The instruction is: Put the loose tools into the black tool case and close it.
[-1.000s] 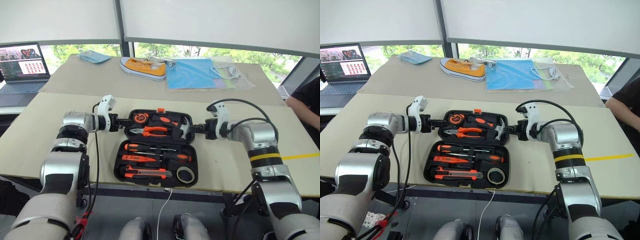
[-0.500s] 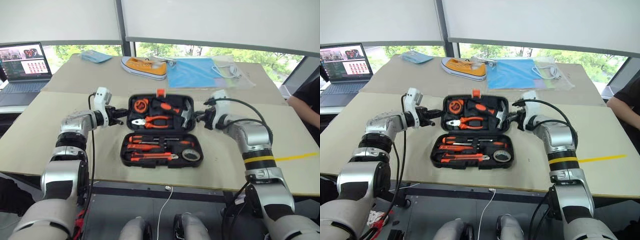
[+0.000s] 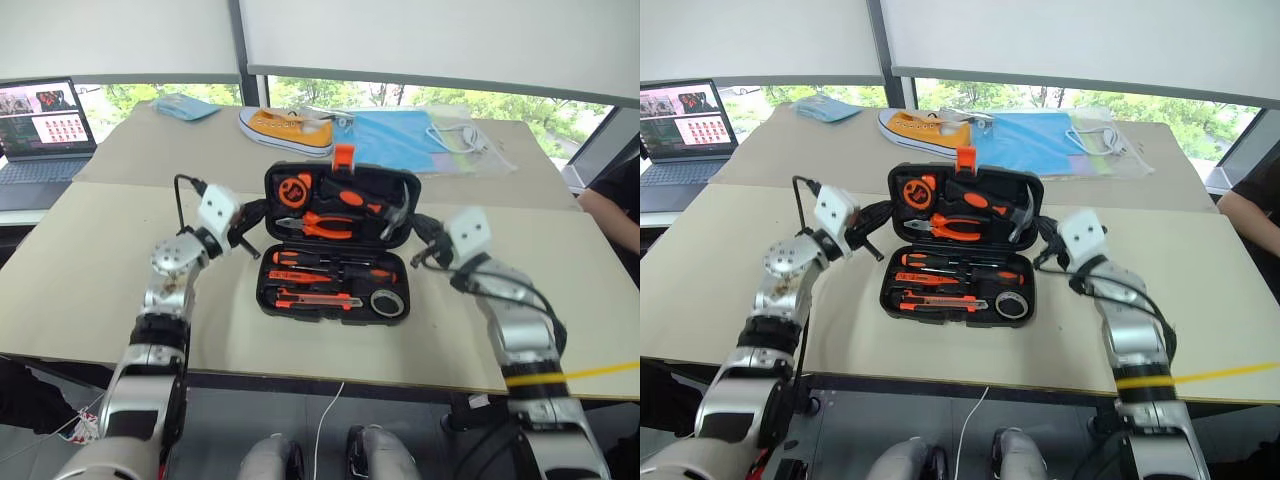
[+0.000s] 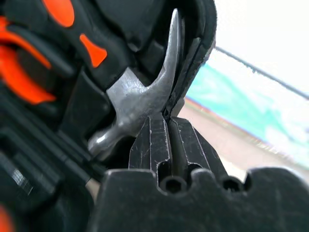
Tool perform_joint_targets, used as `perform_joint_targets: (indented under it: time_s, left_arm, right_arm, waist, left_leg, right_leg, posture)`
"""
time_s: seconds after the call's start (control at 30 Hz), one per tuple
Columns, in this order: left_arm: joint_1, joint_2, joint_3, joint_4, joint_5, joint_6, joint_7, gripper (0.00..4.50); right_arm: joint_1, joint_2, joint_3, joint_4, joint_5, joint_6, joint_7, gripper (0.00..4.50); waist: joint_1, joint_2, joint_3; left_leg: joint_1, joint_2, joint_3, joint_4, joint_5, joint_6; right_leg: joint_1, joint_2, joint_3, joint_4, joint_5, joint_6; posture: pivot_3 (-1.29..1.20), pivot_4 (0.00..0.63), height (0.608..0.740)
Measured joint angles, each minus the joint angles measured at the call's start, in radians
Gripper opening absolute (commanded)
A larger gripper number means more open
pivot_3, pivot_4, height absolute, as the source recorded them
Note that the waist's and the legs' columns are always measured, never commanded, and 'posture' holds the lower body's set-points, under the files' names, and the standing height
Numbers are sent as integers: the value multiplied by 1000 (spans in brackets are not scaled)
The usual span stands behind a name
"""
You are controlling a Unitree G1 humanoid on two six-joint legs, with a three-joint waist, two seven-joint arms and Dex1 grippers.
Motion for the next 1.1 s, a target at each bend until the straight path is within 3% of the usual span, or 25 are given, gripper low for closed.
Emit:
perform_joint_targets:
  time_s: [0.07,0.1,0.23,0.3,0.33,0.4,0.47,0.57,0.6,0.63,0.77,0.8,0.9,0.97,1.1]
  left_arm:
    - [63,9,-5,-58,6,-2,17,79]
    - [107,22,-5,-101,6,3,22,388]
    - [231,64,13,-267,-37,111,31,1617]
    - [262,89,22,-313,-58,163,28,1948]
    - [288,140,78,-357,-93,245,26,2551]
    - [339,273,124,-497,-223,465,-70,2551]
    - [357,374,155,-516,-298,594,-162,2551]
    - [262,404,124,-417,-295,627,-231,2551]
    - [203,398,93,-359,-274,606,-246,2005]
    - [142,378,63,-294,-248,581,-252,1787]
    - [-189,239,-115,98,-73,353,-289,202]
    - [-279,185,-153,234,-27,280,-294,60]
    - [-421,86,-223,461,62,144,-290,60]
    - [-472,50,-247,560,106,86,-280,60]
    - [-523,27,-282,663,175,2,-325,60]
  right_arm:
    - [68,-14,11,-38,-28,-68,-5,63]
    - [109,-16,18,-66,-36,-94,-4,23]
    - [217,-57,16,-173,-24,-106,30,1291]
    - [246,-83,9,-220,-4,-82,50,1615]
    - [275,-122,-37,-276,33,-36,75,2242]
    - [349,-254,-82,-434,218,169,206,2242]
    - [439,-357,-128,-529,371,320,324,2242]
    - [497,-433,-130,-602,483,429,439,2242]
    - [497,-437,-123,-626,506,448,466,1708]
    - [493,-443,-110,-631,511,459,477,1497]
    - [437,-447,15,-630,474,479,514,74]
    - [422,-448,44,-620,459,479,530,5]
    - [369,-447,106,-586,418,477,559,5]
    - [337,-438,137,-560,394,477,568,5]
    - [257,-389,196,-495,311,482,526,5]
  waist:
    - [-1,0,0]
    - [-1,0,0]
    - [-1,0,1]
    - [-1,0,1]
    - [-1,-1,1]
    - [1,0,1]
    - [9,-1,1]
    - [31,-1,1]
    - [38,-1,1]
    - [43,-1,0]
    - [62,-5,-1]
    - [59,-5,-1]
    - [47,-6,-1]
    - [34,-6,-1]
    - [20,-7,0]
  left_leg:
    - [8,1,2,1,-1,0]
    - [10,2,2,1,-3,-3]
    - [11,4,3,2,-4,-8]
    - [11,4,3,2,-4,-9]
    - [11,7,3,4,-3,-9]
    - [12,10,2,4,-4,-9]
    - [12,12,1,4,-4,-8]
    - [11,12,1,5,-5,-8]
    - [10,12,1,5,-5,-8]
    - [11,12,1,6,-5,-8]
    - [5,11,2,13,-7,-2]
    - [2,11,2,16,-5,8]
    - [-6,9,3,21,-7,12]
    - [-7,8,5,20,-8,14]
    - [-7,7,5,18,-8,14]
  right_leg:
    - [6,-4,2,-3,-6,9]
    - [8,-7,4,-3,-6,9]
    - [5,-10,5,5,-5,9]
    - [5,-10,5,5,-5,9]
    - [5,-8,4,6,-5,9]
    - [6,-6,4,5,-6,8]
    - [7,-3,3,4,-8,6]
    - [7,-2,1,3,-8,5]
    - [7,-2,1,2,-7,7]
    - [8,-2,1,2,-7,7]
    - [6,-2,0,1,-4,11]
    - [5,-2,0,1,-4,10]
    - [1,-1,0,1,-3,8]
    - [1,0,-1,1,1,4]
    - [1,1,-2,0,-2,9]
  posture:
    - [0,150,718]
    - [0,150,718]
    - [0,150,718]
    - [0,150,718]
    - [0,150,718]
    - [0,150,718]
    - [0,150,718]
    - [0,150,718]
    - [0,150,718]
    - [0,150,718]
    - [0,150,718]
    - [0,150,718]
    - [0,150,718]
    - [0,150,718]
    - [0,150,718]
